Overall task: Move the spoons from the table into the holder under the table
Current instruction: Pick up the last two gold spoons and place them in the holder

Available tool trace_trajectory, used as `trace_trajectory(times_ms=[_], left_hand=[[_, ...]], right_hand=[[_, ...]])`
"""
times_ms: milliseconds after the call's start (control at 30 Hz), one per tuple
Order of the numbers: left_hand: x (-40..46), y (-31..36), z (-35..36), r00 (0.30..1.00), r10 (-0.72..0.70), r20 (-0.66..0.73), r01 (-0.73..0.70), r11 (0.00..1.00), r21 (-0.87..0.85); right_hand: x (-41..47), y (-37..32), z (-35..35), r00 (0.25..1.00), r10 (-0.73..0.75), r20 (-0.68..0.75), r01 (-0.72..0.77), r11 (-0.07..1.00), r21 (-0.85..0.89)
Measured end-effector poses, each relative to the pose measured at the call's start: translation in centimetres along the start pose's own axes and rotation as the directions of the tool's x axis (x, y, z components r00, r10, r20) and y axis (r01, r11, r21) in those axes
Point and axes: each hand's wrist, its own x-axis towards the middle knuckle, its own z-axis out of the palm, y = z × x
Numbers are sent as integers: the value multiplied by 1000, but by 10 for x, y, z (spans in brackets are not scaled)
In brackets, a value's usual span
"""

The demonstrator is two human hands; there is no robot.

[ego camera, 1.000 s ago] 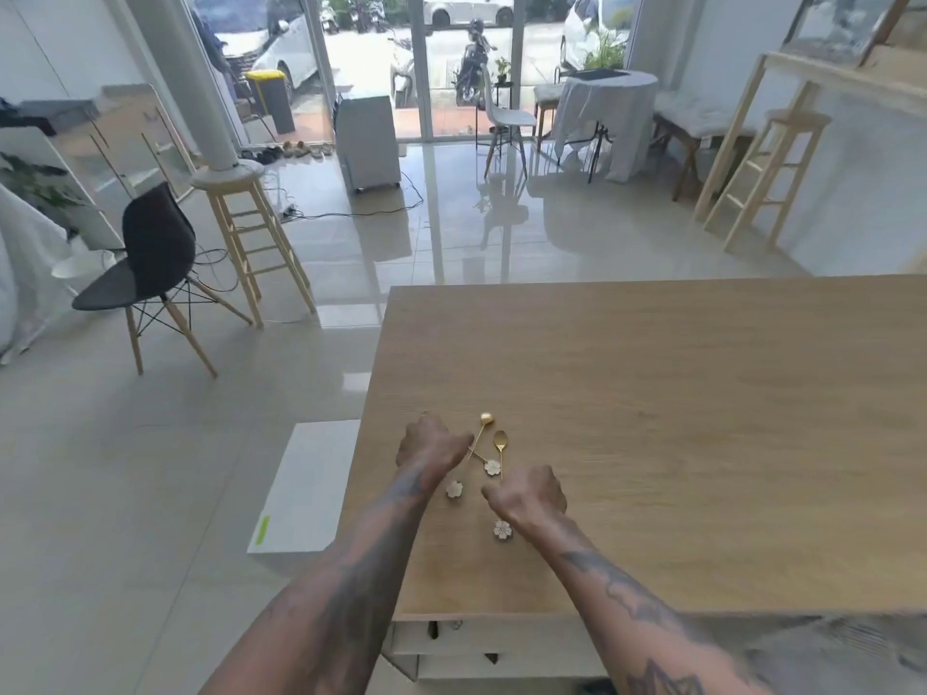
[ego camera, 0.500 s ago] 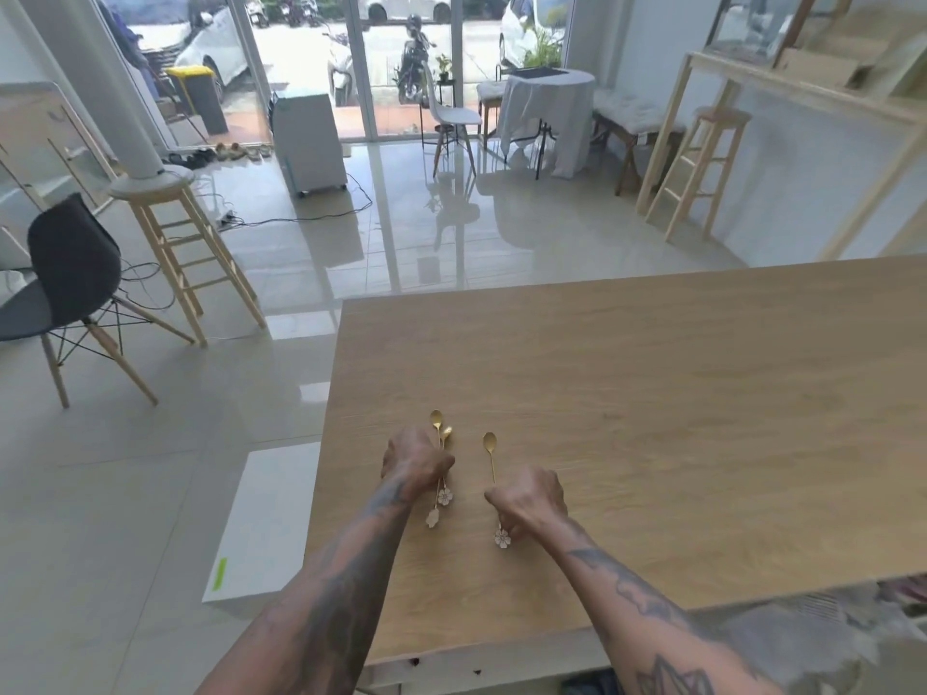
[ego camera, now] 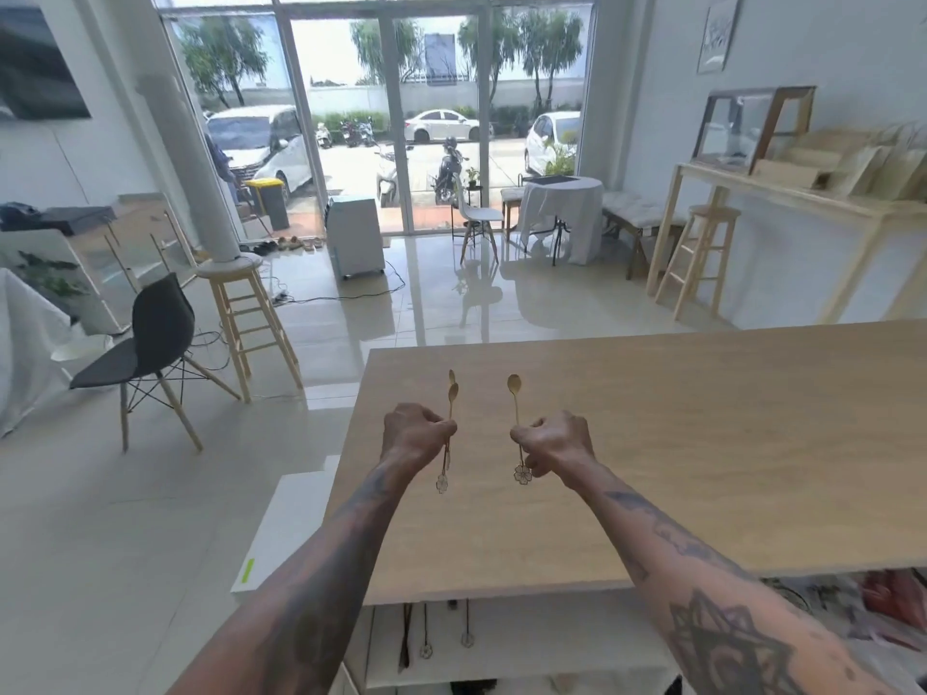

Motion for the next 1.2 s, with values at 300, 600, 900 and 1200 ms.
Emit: trace_trajectory(times_ms=[300,600,900,1200], left_hand=[[-137,28,-6,991,104,-85,-108,993,-43],[-201,-15,23,999,34,-29,-35,999,-40],[-204,-148,72,980,-184,75,186,982,-13],[-131,-289,122,929,-347,132,348,937,18]], right_hand=[[-109,25,-69,991,-134,6,133,988,78],[-164,81,-63,997,-47,69,41,996,83],[-154,168,25,967,149,208,-144,989,-35],[-65,268,156,933,246,264,-211,965,-155]])
